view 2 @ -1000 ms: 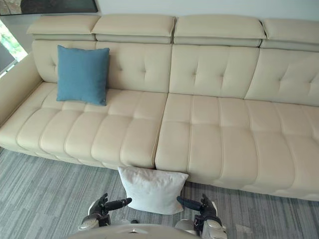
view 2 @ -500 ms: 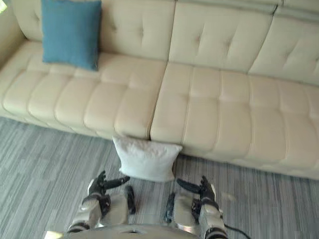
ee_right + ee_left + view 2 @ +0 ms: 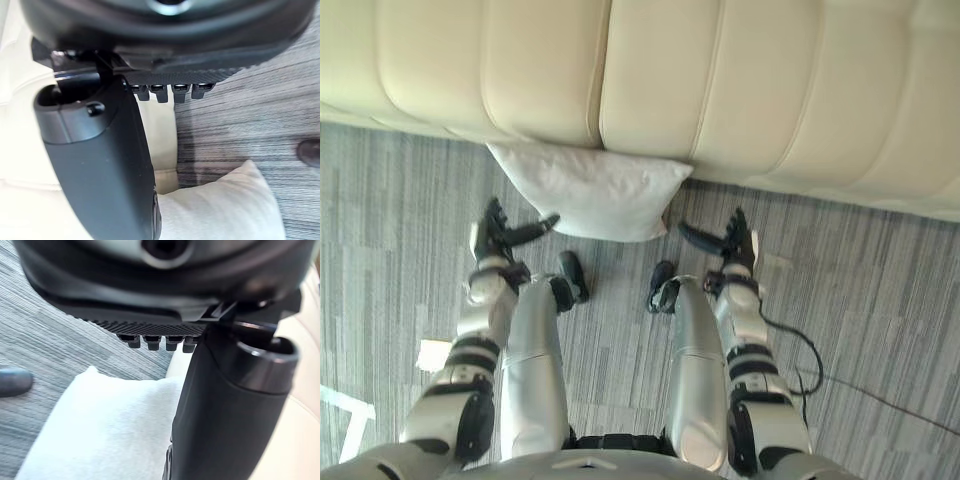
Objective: Pick up cushions and gather them together orderly.
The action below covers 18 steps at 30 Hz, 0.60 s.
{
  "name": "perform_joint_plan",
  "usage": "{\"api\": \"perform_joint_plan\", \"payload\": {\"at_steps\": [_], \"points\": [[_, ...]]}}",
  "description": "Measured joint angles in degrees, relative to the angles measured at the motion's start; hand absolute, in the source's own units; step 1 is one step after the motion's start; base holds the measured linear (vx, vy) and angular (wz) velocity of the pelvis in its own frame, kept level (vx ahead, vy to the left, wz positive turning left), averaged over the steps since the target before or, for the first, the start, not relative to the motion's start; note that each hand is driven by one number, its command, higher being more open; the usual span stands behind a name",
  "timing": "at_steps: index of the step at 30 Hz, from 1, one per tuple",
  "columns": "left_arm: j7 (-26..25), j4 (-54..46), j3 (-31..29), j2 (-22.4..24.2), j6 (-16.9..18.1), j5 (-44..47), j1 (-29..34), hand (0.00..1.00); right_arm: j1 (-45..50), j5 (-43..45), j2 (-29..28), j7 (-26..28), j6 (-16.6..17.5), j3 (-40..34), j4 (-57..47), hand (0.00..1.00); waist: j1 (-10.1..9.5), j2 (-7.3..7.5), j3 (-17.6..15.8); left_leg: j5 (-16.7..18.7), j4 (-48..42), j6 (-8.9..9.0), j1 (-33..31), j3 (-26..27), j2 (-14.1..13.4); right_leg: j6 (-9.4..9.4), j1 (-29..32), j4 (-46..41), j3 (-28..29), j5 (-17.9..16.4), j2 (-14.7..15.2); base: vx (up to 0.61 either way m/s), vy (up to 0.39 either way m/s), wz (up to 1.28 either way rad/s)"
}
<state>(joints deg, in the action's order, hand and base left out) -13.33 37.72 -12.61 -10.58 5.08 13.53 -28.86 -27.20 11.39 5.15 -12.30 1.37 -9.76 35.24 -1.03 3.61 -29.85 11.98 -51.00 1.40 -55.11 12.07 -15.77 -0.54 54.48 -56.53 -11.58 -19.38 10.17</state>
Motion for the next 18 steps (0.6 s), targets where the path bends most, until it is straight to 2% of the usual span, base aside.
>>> {"api": "perform_joint_plan", "payload": {"at_steps": [4, 6, 7, 13, 14, 18], "points": [[-1.3, -1.7, 0.5, -2.3, 1.0, 0.6, -9.1, 1.00, -9.4, 0.0, 1.2, -1.6, 1.0, 2.2, -2.6, 1.00, 0.15, -0.01, -0.3, -1.1, -1.8, -0.27, -8.6, -0.7, 0.1, -0.20, 8.6, -2.8, -0.2, 0.2, 0.7, -0.06, 0.008, 0.09], [-1.8, -2.0, 1.1, -2.6, 1.2, 0.6, -12.3, 1.00, -12.5, 0.0, 0.8, -2.5, 1.3, 2.7, -2.9, 1.00, 0.18, -0.01, -0.3, -1.6, -2.2, -0.21, -10.9, -1.2, 0.3, -0.22, 10.8, -3.4, -0.6, 0.2, 1.0, -0.03, 0.024, 0.16], [-2.5, -2.3, 2.4, -2.9, 1.2, 0.5, -14.0, 0.00, -13.4, 0.0, -0.3, -3.9, 1.9, 2.6, -3.0, 0.00, 0.32, -0.01, -0.3, -1.7, -2.6, -0.14, -12.4, -1.8, 0.4, -0.22, 12.0, -4.0, -1.0, 0.2, 1.2, -0.03, 0.037, 0.14], [-6.1, -2.7, 5.9, -2.9, 1.2, 0.3, -20.3, 0.00, -15.0, -0.1, -2.7, -8.3, 5.8, 1.2, -4.2, 0.00, 1.65, -0.01, -0.3, -3.4, -2.8, -0.73, -18.0, -2.9, 2.1, -0.29, 17.0, -5.9, -1.7, 0.2, 3.1, -0.06, 0.048, 0.18], [-6.9, -2.7, 6.7, -2.9, 1.2, 0.1, -21.5, 0.00, -15.4, 0.0, -2.9, -9.2, 6.4, -0.7, -4.2, 0.00, 1.67, -0.02, -0.3, -4.1, -2.5, -0.93, -19.2, -3.3, 2.6, -0.84, 17.9, -6.0, -2.3, 0.6, 3.5, -0.12, 0.058, 0.25], [-8.8, -3.5, 7.3, -2.6, 1.2, -0.6, -22.6, 0.00, -17.4, -0.1, -3.2, -9.3, 7.2, -0.7, -4.2, 0.00, 1.77, 0.00, -0.3, -5.9, -1.0, -0.81, -21.0, -3.4, 3.6, -1.53, 20.0, -5.9, -2.5, 1.5, 4.4, -0.10, 0.042, 0.18]]}}
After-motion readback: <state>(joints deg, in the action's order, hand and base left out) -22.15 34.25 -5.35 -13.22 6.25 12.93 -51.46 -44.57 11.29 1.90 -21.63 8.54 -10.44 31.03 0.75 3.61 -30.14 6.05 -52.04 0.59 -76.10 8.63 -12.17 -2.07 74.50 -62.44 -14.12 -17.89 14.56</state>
